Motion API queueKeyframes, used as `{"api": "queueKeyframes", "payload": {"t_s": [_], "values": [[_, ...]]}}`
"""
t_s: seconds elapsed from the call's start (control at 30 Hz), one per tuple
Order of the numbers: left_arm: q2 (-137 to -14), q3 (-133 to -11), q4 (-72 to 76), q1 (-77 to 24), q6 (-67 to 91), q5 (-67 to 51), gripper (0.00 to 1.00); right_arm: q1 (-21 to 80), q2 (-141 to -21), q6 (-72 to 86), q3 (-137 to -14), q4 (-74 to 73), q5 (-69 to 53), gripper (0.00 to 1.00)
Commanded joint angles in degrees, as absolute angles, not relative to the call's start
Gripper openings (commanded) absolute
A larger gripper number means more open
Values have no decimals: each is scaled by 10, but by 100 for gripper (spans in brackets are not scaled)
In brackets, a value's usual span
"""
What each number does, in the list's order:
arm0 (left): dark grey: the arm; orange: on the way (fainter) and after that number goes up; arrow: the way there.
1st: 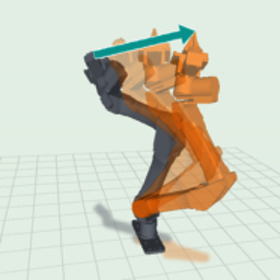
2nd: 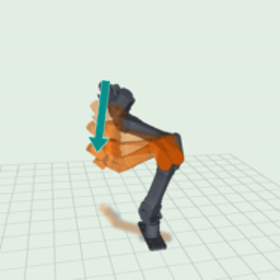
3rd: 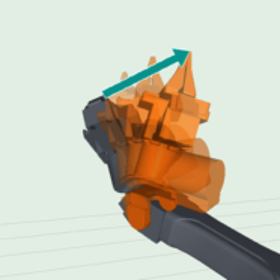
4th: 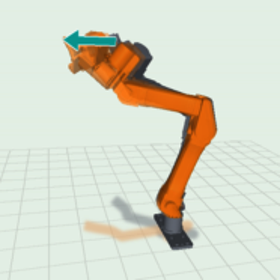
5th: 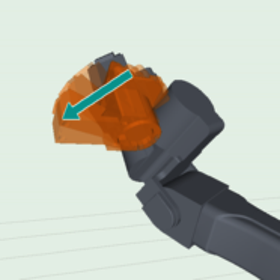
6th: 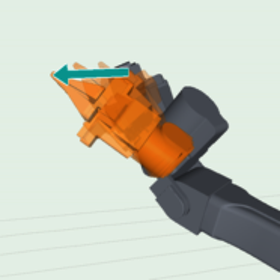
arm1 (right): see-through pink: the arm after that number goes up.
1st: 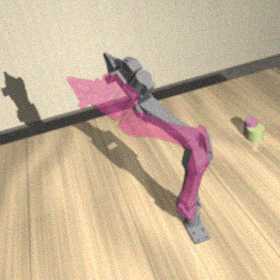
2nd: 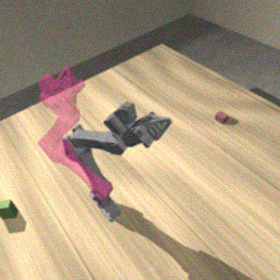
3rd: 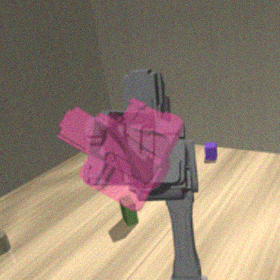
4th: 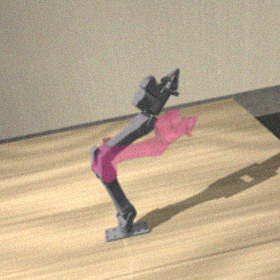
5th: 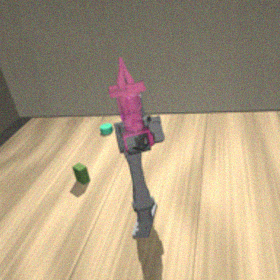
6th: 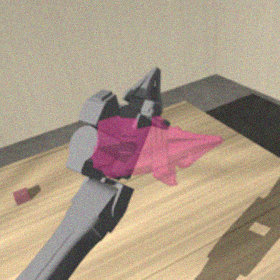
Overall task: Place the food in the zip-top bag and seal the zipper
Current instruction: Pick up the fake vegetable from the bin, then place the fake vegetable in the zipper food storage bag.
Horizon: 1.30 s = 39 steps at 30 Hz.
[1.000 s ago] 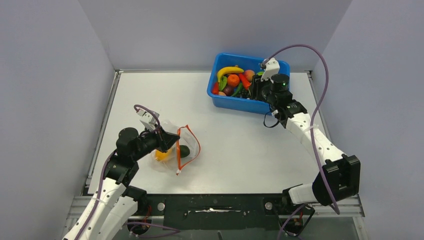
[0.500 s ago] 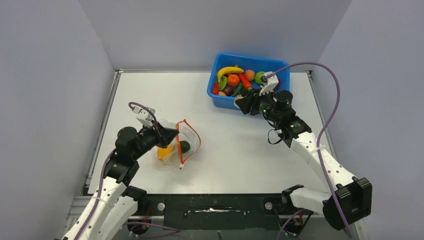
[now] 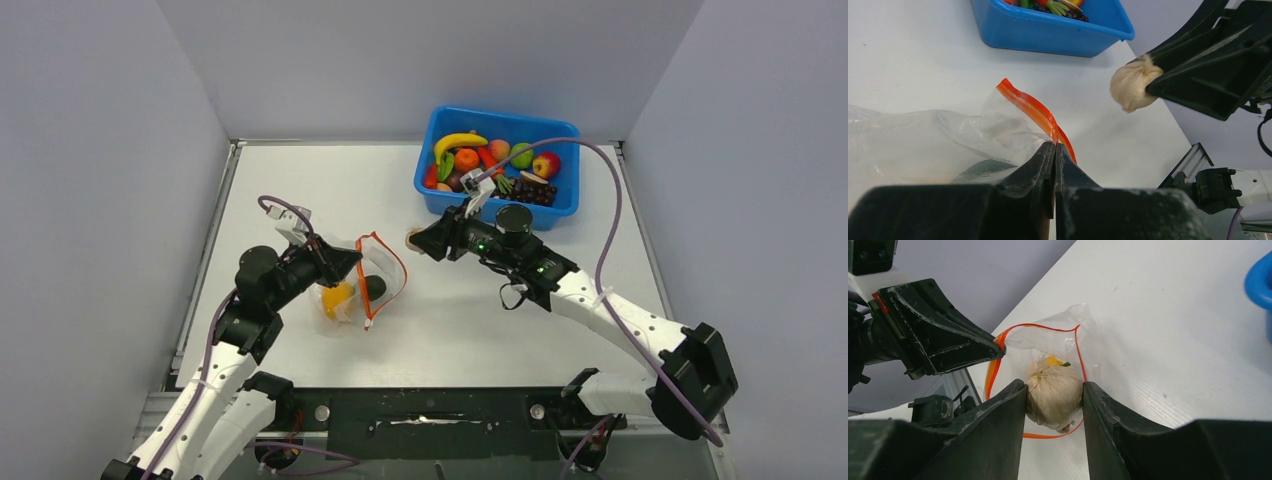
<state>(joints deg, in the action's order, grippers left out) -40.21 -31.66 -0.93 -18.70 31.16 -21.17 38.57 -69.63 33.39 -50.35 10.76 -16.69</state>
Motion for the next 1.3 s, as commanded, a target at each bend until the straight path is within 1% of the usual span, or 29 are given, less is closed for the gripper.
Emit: {"api": "queueKeyframes", "payload": {"t_s": [0.0, 0.23, 0.43, 0.5, 0.67, 0.77, 0.87, 0.97, 1.1, 1.27], "values": [[-395, -346, 47, -188, 332, -230, 0, 424, -753, 369, -528, 172, -179, 37], [-384, -343, 42, -189, 336, -237, 0, 455, -824, 387, -559, 198, -182, 38], [-375, -330, 41, -189, 337, -239, 0, 461, -868, 398, -561, 230, -198, 44], [-372, -326, 39, -189, 337, -240, 0, 464, -877, 407, -564, 235, -204, 49], [-366, -324, 37, -189, 336, -242, 0, 467, -887, 411, -573, 222, -206, 68], [-360, -321, 32, -188, 331, -243, 0, 467, -880, 396, -575, 209, -202, 73], [-357, -318, 25, -188, 324, -240, 0, 467, -873, 368, -574, 201, -202, 75], [-357, -315, 15, -189, 317, -241, 0, 465, -867, 333, -591, 159, -196, 75], [-356, -316, -1, -189, 299, -243, 0, 453, -849, 304, -600, 118, -188, 73], [-354, -321, -22, -189, 277, -243, 0, 405, -825, 268, -611, 66, -195, 68]]}}
